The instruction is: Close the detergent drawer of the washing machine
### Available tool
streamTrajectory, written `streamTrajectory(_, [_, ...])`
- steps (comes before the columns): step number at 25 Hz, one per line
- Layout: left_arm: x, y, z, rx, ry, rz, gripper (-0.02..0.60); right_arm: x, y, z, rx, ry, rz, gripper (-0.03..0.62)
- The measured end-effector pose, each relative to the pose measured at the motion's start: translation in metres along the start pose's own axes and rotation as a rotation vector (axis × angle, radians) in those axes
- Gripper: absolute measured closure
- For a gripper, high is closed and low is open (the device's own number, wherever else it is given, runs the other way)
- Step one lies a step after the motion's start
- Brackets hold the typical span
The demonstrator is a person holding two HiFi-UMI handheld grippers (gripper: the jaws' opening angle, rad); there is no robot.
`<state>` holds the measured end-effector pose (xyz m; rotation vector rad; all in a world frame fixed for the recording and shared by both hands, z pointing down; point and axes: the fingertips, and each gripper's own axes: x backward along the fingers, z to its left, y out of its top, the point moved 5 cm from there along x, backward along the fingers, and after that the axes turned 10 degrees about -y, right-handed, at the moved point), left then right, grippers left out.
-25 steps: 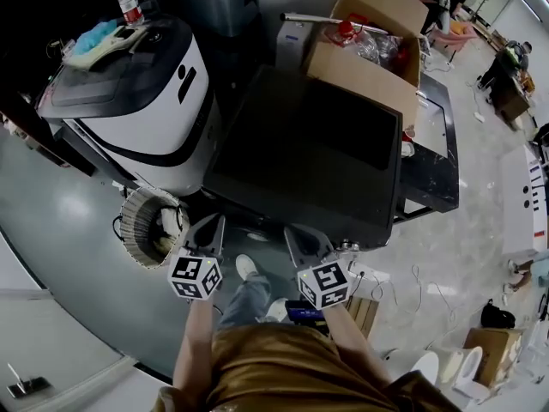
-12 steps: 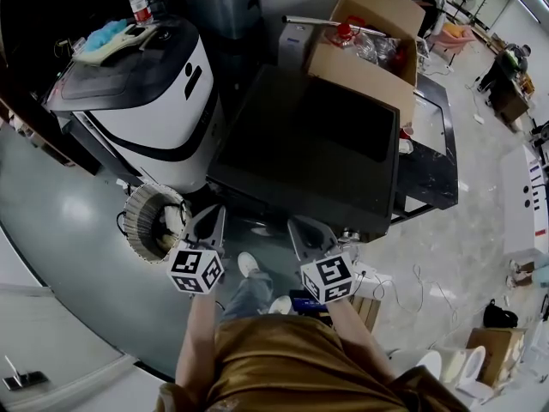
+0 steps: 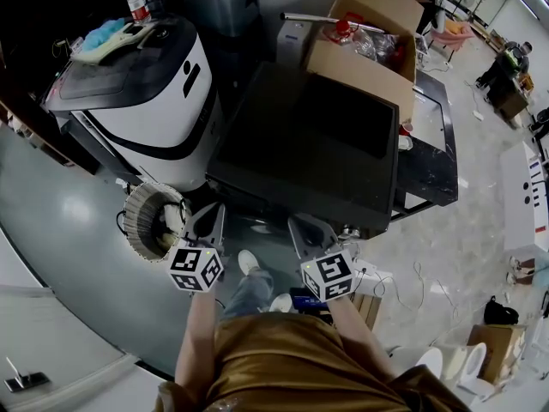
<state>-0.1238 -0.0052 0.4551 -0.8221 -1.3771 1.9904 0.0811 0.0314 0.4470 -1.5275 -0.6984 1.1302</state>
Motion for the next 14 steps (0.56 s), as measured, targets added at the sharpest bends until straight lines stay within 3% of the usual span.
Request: streamTrajectory(14, [0.0004, -0.0081, 0.0061, 0.027, 0.011, 0.009, 0.557, -0.0004, -0.0064, 0.0024, -0.009, 0.001, 0.019, 0.582])
